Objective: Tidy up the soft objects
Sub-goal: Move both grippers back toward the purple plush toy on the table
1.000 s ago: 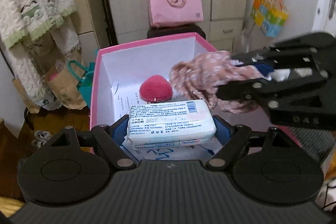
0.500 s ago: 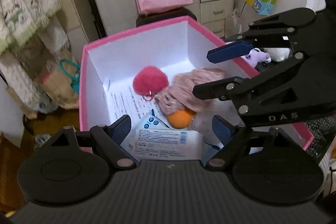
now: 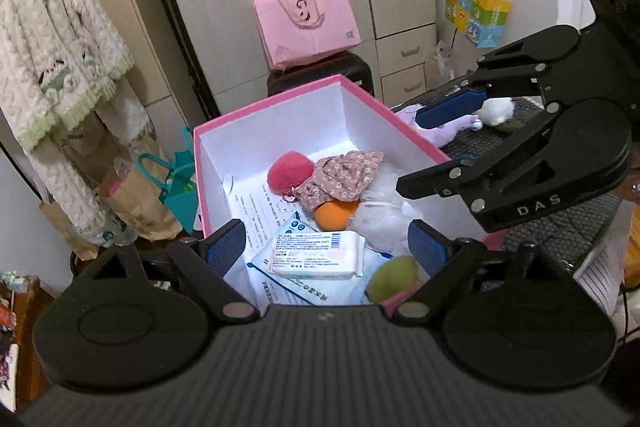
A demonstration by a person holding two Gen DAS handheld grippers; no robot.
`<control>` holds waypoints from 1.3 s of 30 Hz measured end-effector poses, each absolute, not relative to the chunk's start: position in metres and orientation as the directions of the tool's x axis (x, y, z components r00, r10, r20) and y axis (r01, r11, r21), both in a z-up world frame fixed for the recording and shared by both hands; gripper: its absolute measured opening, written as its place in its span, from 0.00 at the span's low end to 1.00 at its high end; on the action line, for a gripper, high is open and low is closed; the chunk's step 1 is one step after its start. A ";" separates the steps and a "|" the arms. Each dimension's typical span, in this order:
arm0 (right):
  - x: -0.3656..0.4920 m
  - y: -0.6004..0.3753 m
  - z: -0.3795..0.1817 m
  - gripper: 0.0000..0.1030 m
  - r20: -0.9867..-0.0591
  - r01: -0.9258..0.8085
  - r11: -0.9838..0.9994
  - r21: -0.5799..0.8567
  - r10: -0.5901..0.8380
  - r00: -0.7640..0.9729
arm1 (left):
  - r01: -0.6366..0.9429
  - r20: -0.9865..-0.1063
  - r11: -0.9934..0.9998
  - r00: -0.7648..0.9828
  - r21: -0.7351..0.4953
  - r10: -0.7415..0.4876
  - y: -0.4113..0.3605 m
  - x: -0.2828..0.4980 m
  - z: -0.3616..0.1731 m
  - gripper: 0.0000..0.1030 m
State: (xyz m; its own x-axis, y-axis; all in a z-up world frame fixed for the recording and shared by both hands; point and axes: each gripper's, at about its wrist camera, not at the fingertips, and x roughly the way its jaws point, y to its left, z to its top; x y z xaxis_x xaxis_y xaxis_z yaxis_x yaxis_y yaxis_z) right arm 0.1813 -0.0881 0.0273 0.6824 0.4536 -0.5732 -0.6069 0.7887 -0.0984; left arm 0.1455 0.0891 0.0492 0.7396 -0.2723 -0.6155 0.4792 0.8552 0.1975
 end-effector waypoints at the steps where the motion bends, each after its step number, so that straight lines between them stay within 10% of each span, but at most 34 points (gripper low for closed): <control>1: 0.176 -0.088 0.030 0.62 -0.570 -0.607 0.787 -0.107 0.452 0.686 | 0.478 -0.608 0.854 0.746 0.206 -0.271 0.089 0.140 0.051 0.86; 39: 0.048 -0.225 0.003 0.70 -0.554 -0.535 0.841 -0.078 0.410 0.725 | 0.708 -0.621 0.677 0.626 0.200 -0.472 -0.022 0.050 0.046 0.92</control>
